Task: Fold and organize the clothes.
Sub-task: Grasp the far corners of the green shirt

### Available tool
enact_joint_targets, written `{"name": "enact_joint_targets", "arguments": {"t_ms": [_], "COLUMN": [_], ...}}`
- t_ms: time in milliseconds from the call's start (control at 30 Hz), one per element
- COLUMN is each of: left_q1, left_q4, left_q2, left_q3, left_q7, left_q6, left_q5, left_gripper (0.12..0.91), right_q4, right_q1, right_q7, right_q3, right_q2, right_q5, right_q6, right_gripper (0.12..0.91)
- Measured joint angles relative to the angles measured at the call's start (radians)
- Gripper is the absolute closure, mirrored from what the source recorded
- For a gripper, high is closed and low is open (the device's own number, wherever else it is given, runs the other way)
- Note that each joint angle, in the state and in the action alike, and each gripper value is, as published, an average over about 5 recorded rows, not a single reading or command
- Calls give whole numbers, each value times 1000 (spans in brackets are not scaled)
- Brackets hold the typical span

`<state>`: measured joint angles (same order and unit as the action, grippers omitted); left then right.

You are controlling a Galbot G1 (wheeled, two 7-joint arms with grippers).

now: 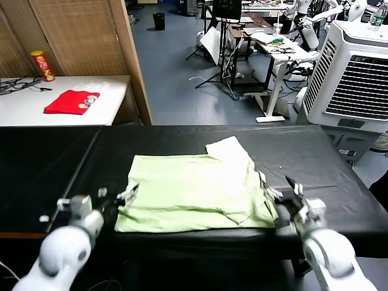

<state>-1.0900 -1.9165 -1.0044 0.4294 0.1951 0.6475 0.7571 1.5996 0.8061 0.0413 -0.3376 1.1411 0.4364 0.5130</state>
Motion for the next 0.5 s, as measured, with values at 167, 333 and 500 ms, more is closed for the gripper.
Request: {"name": "enact_joint_targets", "arguments": {"t_ms": [167, 333, 500], "left_q1": [197, 333, 400], "left_q4": [178, 343, 455], "left_q2": [-12, -31, -42], "left_q3": [-95, -155, -186], "left_q7": [6, -2, -19], "left_q6": [8, 5, 13], "left_q5": [28, 32, 38], "left_gripper": [232, 232, 232], "right_q4": [-240, -418, -548], "right_q1": [-196, -321, -392], "right_q7": [-29, -49, -73], "right_q3": [97, 152, 176], "right_q2": [39, 83, 128], "right_q5": [1, 1, -19], "right_q6": [-18, -17, -15], "right_gripper": [227, 227, 227]}}
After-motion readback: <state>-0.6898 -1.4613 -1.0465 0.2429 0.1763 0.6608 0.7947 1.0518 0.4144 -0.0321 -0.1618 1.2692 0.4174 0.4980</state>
